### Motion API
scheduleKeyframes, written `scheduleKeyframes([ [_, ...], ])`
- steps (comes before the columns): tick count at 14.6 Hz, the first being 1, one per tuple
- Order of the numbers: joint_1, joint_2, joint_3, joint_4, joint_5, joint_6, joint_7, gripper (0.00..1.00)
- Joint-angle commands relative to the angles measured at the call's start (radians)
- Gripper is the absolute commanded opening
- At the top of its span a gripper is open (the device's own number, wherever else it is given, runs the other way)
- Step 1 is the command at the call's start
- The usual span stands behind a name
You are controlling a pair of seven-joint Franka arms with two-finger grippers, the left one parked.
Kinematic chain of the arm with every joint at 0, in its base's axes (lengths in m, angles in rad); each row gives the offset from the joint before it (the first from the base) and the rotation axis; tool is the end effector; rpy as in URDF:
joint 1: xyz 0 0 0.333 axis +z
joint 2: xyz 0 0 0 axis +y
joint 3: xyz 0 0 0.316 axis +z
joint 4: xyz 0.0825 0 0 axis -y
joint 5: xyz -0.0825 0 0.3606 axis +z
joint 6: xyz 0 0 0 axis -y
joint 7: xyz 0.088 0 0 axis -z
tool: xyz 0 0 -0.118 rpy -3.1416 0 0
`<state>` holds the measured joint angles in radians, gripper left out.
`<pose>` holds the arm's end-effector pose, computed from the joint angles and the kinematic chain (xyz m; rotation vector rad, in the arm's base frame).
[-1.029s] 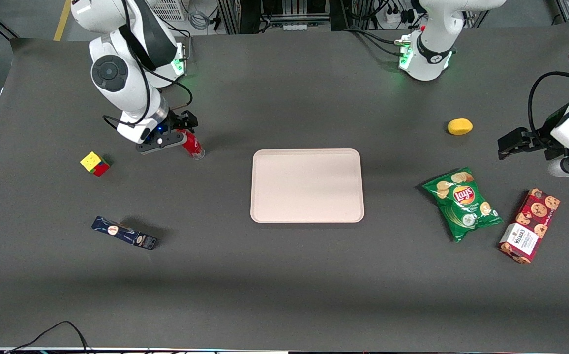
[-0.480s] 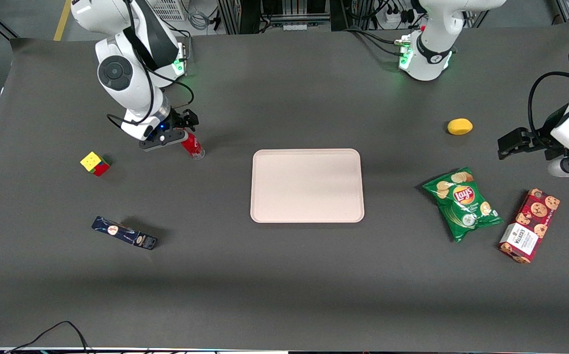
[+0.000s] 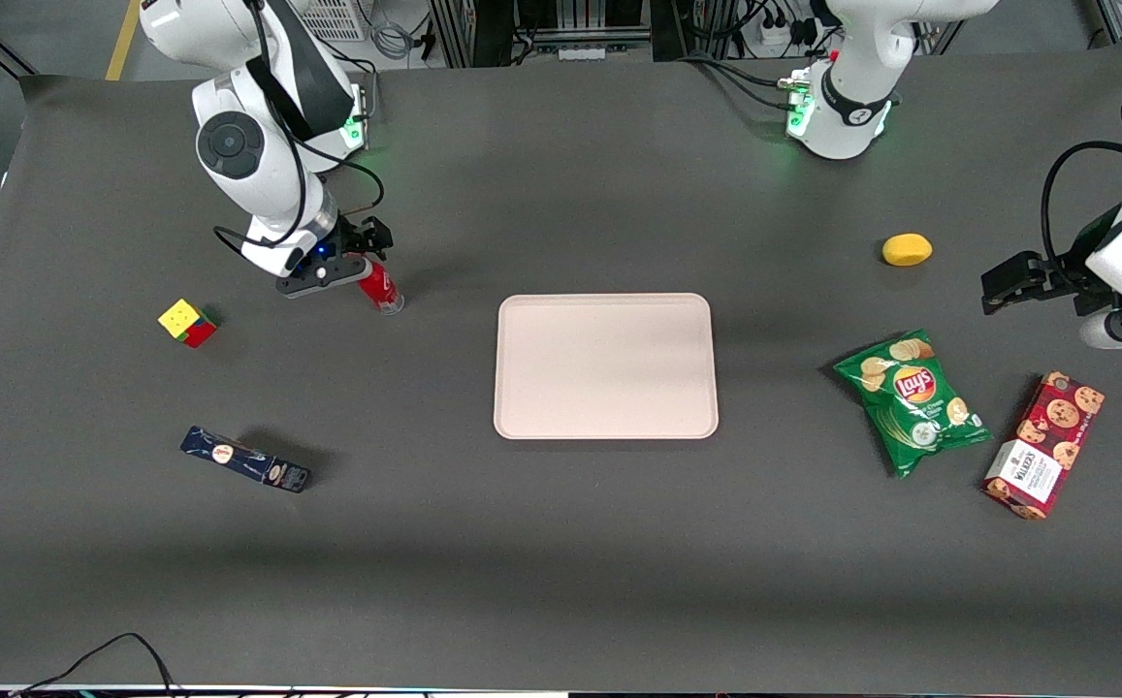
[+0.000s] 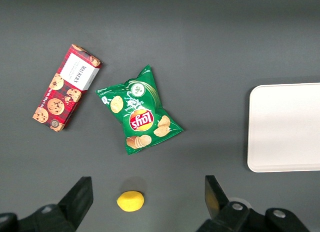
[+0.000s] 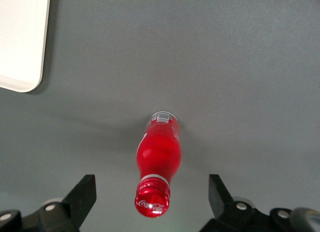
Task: Place coke bottle on tray
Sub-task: 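Lower the right gripper around the bottle neck and close it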
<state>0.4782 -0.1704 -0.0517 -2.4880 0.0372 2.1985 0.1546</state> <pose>0.3832 0.1761 0.3463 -3.1094 -0.3900 0.1964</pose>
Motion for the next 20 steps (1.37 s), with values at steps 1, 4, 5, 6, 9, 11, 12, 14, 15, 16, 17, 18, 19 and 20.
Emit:
scheduleKeyframes([
  [1,0.002,0.015,0.009,-0.008,0.01,0.018,0.014,1.0],
  [4,0.002,0.041,0.01,-0.009,0.009,0.018,0.016,1.0],
  [5,0.002,0.046,0.01,-0.009,0.009,0.018,0.016,1.0],
  [6,0.002,0.046,0.01,-0.008,0.009,0.018,0.016,1.0],
  [9,0.002,0.048,0.01,-0.008,0.009,0.018,0.017,0.97],
  [11,0.002,0.049,0.01,-0.008,0.009,0.018,0.017,0.83],
  [12,0.002,0.048,0.01,-0.008,0.009,0.018,0.017,0.72],
  [14,0.002,0.048,0.01,-0.008,0.009,0.018,0.017,0.5],
  [15,0.002,0.048,0.01,-0.008,0.009,0.018,0.017,0.41],
  [16,0.002,0.046,0.01,-0.008,0.009,0.018,0.017,0.3],
  [17,0.002,0.045,0.01,-0.008,0.009,0.018,0.022,0.13],
  [18,0.003,0.042,0.012,-0.008,0.009,0.018,0.02,0.0],
  [19,0.003,0.038,0.012,-0.008,0.007,0.018,0.02,0.0],
  [20,0.003,0.037,0.019,-0.008,0.007,0.017,0.02,0.0],
])
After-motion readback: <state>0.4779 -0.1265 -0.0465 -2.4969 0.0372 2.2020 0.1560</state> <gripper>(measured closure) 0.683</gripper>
